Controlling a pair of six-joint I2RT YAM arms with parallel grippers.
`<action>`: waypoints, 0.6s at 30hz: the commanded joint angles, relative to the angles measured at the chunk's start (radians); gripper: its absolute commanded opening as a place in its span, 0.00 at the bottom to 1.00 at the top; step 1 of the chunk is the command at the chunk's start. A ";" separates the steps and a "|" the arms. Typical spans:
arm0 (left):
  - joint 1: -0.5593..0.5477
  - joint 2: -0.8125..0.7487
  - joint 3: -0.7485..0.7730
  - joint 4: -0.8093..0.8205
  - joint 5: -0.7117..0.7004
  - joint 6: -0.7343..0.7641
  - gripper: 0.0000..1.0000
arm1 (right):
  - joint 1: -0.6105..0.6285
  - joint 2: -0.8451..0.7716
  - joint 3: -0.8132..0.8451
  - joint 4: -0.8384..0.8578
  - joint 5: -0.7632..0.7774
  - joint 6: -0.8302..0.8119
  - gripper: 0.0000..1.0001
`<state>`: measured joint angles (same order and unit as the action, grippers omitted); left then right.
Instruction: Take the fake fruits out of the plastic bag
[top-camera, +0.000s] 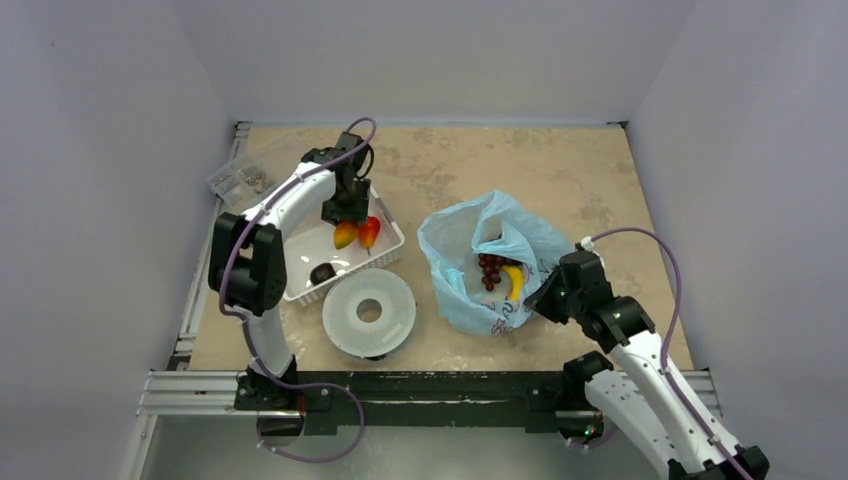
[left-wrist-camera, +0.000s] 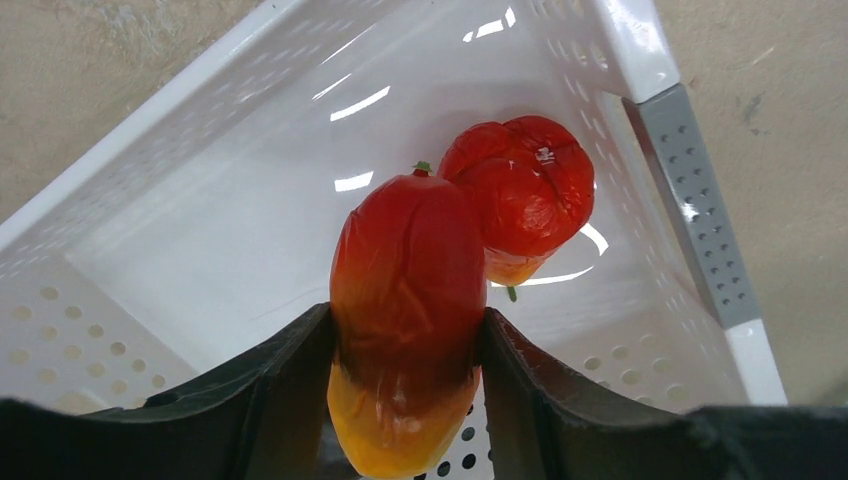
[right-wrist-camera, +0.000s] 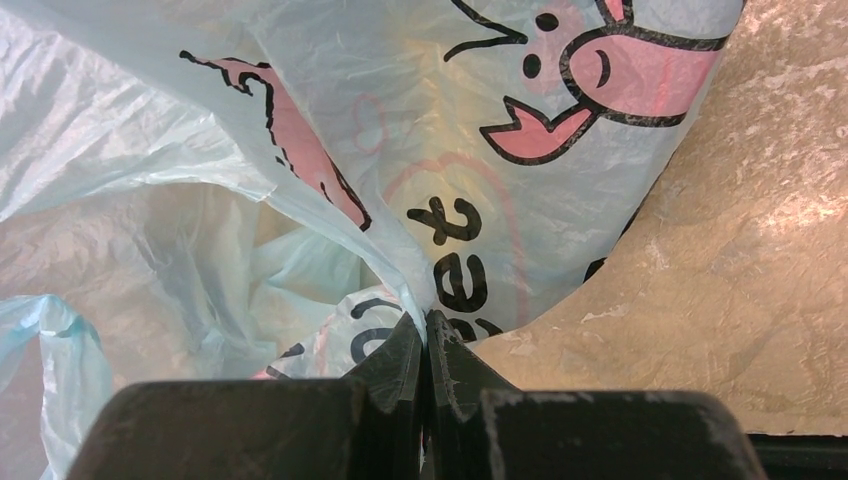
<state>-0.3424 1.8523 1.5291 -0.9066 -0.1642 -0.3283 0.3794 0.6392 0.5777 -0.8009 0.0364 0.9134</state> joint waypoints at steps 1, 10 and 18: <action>0.012 0.030 0.051 -0.036 -0.028 0.015 0.54 | 0.004 0.023 0.030 0.013 0.019 -0.023 0.00; 0.016 -0.012 0.036 -0.034 -0.041 0.007 0.80 | 0.003 0.012 0.051 0.005 0.019 -0.036 0.00; -0.019 -0.270 -0.123 0.183 0.115 0.046 0.75 | 0.004 -0.020 0.056 -0.013 0.029 -0.047 0.00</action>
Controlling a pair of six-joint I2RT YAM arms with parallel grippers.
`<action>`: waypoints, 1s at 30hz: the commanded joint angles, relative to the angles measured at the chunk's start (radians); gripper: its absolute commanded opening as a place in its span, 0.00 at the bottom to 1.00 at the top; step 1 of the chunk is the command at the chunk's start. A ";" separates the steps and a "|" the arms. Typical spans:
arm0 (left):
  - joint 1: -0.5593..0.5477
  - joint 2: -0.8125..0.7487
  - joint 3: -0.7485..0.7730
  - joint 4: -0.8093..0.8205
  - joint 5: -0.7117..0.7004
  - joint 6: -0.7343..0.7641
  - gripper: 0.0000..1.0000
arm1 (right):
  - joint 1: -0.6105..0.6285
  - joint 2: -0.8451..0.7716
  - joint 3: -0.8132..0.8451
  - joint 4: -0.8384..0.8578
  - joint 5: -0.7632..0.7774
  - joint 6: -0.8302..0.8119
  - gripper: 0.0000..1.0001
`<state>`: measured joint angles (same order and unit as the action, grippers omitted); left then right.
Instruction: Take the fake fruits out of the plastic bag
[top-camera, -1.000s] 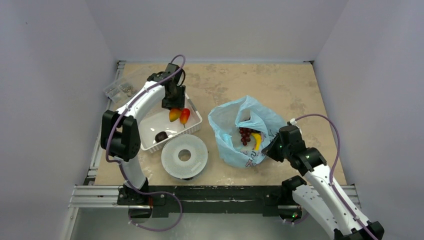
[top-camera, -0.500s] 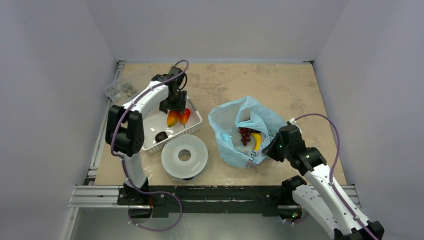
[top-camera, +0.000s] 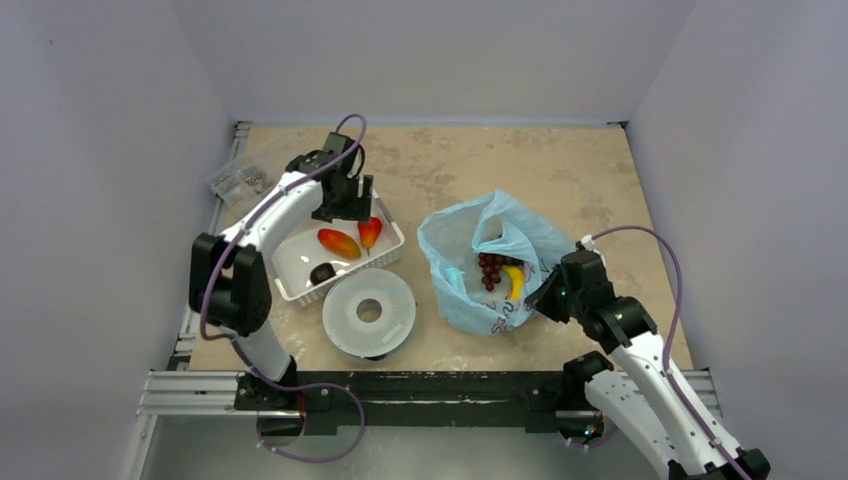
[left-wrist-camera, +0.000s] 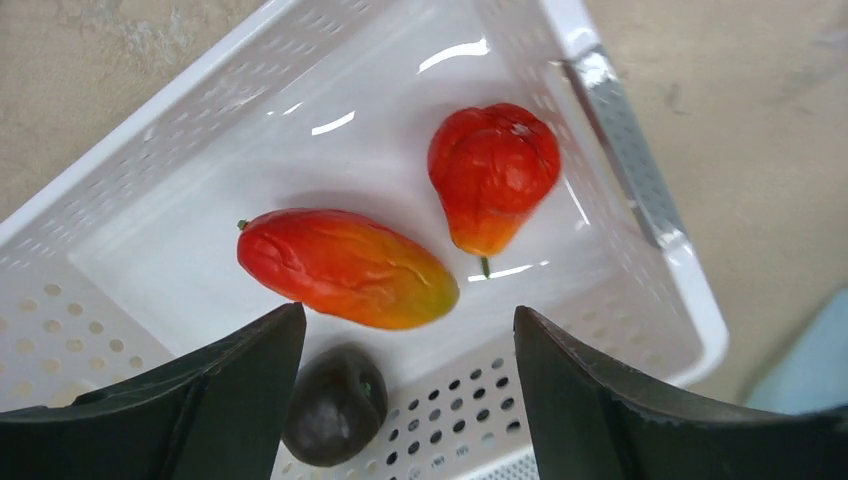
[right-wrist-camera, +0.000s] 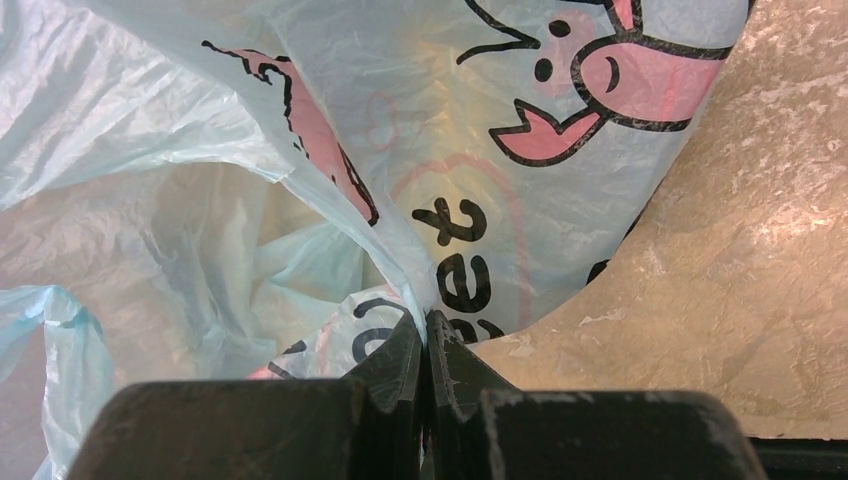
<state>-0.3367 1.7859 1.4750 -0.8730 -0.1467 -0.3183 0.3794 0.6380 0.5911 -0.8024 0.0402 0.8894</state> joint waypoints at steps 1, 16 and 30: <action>-0.040 -0.253 -0.101 0.186 0.114 0.043 0.75 | 0.004 -0.024 0.046 -0.009 0.019 -0.033 0.00; -0.429 -0.623 -0.336 0.620 0.416 -0.143 0.72 | 0.004 -0.104 0.073 0.043 -0.037 -0.126 0.00; -0.751 -0.242 -0.042 0.478 0.177 -0.084 0.65 | 0.004 -0.122 0.099 0.005 -0.033 -0.151 0.00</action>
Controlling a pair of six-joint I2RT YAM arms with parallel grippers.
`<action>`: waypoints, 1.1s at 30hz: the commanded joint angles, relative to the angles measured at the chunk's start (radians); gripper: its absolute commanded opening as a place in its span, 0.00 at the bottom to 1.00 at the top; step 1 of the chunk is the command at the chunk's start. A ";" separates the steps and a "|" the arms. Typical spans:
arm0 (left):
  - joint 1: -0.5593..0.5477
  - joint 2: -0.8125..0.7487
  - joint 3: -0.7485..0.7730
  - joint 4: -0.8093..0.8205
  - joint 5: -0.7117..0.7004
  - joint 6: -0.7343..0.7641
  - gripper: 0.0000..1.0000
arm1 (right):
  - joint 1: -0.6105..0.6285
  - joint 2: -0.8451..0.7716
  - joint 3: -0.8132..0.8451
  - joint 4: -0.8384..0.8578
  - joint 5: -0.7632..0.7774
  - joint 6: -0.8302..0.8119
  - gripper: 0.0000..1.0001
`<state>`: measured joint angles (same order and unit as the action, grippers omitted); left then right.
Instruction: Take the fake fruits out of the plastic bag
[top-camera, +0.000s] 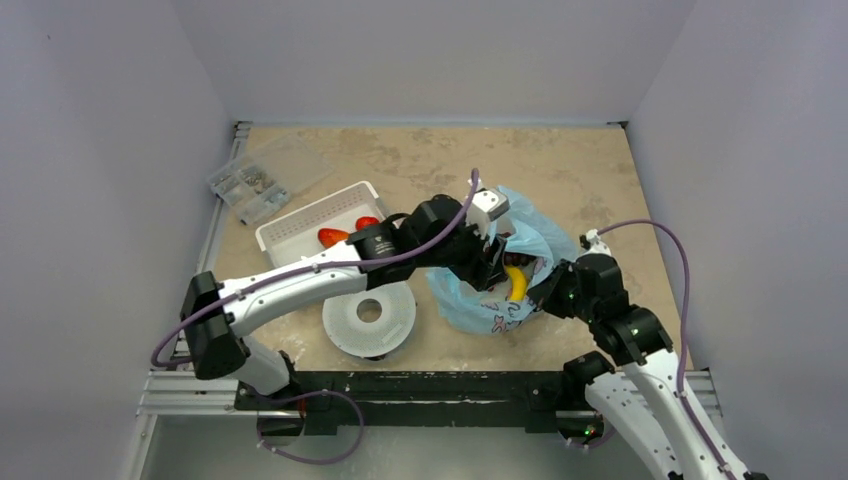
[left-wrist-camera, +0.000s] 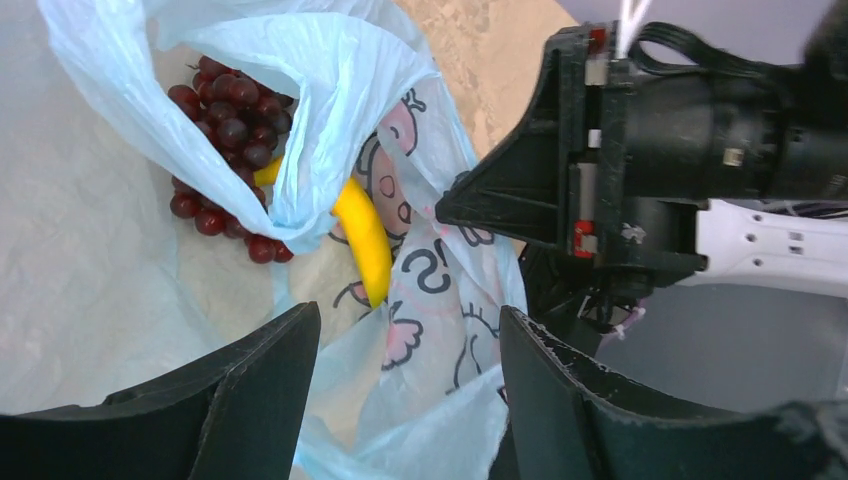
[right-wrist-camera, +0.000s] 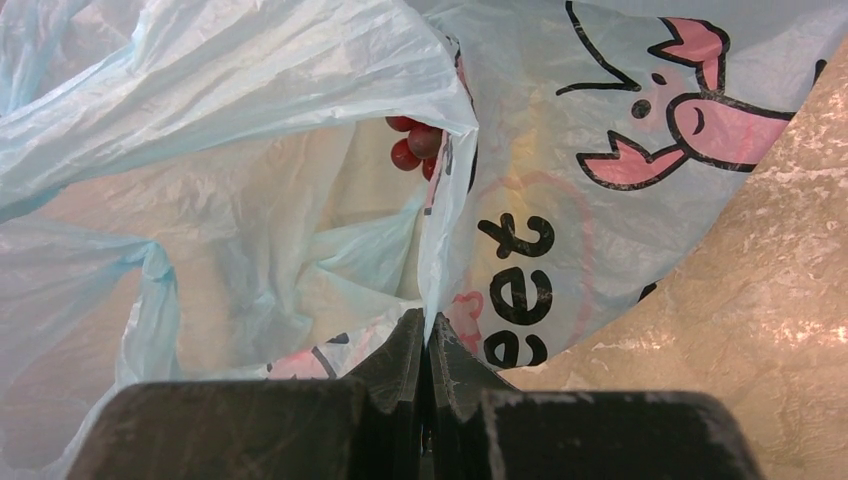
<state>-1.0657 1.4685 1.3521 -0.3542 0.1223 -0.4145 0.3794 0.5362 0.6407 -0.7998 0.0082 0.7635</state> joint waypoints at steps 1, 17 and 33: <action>-0.026 0.097 0.087 -0.036 -0.090 0.006 0.64 | 0.004 -0.026 0.050 0.000 0.001 -0.029 0.00; -0.079 0.398 0.211 -0.032 -0.118 -0.094 0.35 | 0.003 -0.064 0.098 -0.042 0.062 -0.085 0.00; -0.108 0.603 0.258 0.011 -0.118 -0.204 0.51 | 0.003 -0.076 0.094 -0.030 0.036 -0.084 0.00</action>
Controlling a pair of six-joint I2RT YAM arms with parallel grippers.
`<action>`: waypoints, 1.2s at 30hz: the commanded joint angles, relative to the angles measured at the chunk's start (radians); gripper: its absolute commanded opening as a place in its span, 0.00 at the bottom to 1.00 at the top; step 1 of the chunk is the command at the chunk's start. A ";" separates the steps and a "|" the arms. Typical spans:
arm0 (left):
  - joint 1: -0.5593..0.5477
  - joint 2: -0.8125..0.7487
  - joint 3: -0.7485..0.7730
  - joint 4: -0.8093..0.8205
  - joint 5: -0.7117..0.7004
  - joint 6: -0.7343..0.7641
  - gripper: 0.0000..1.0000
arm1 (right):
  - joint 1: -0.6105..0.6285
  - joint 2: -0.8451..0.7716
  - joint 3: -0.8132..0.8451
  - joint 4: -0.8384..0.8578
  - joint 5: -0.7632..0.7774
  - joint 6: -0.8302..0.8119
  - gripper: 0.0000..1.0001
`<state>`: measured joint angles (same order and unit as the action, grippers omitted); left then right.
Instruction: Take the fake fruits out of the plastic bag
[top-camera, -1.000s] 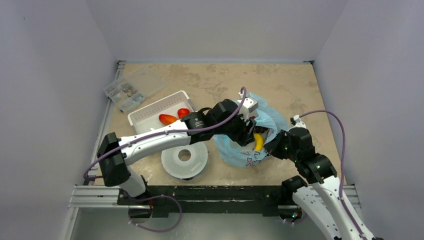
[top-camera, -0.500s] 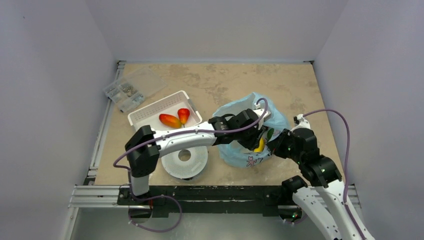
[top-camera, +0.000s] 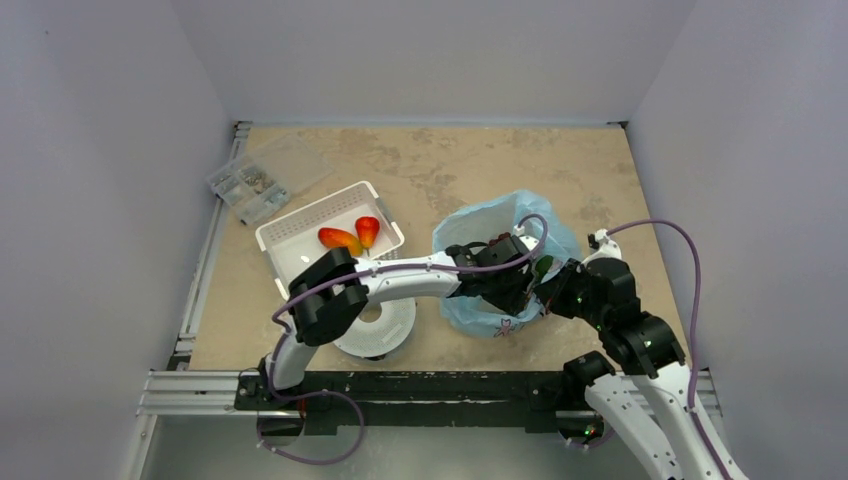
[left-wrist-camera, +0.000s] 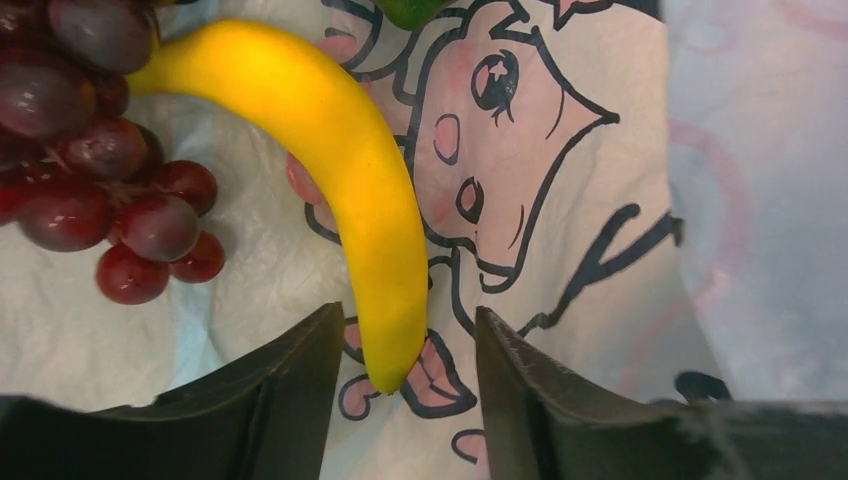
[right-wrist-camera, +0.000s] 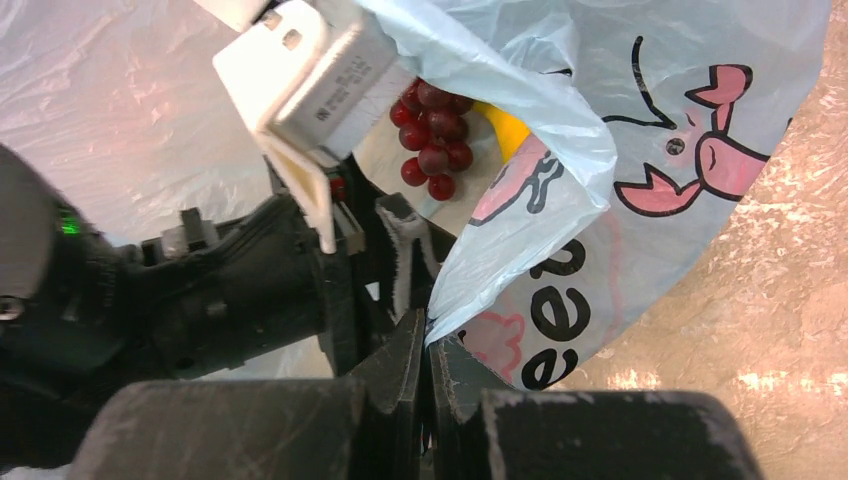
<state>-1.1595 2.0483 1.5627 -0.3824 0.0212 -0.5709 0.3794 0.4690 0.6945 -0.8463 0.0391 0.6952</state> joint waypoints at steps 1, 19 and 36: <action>-0.016 0.032 0.047 0.041 -0.018 -0.051 0.54 | 0.003 -0.011 0.040 0.017 0.004 -0.016 0.00; -0.034 0.157 0.087 -0.028 -0.185 -0.066 0.44 | 0.003 -0.020 0.033 0.021 -0.001 -0.015 0.00; -0.032 -0.129 0.066 -0.078 -0.210 0.015 0.04 | 0.003 -0.005 0.025 0.023 0.018 -0.017 0.00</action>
<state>-1.1877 2.0293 1.6211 -0.4599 -0.1684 -0.5854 0.3794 0.4580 0.6945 -0.8459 0.0372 0.6949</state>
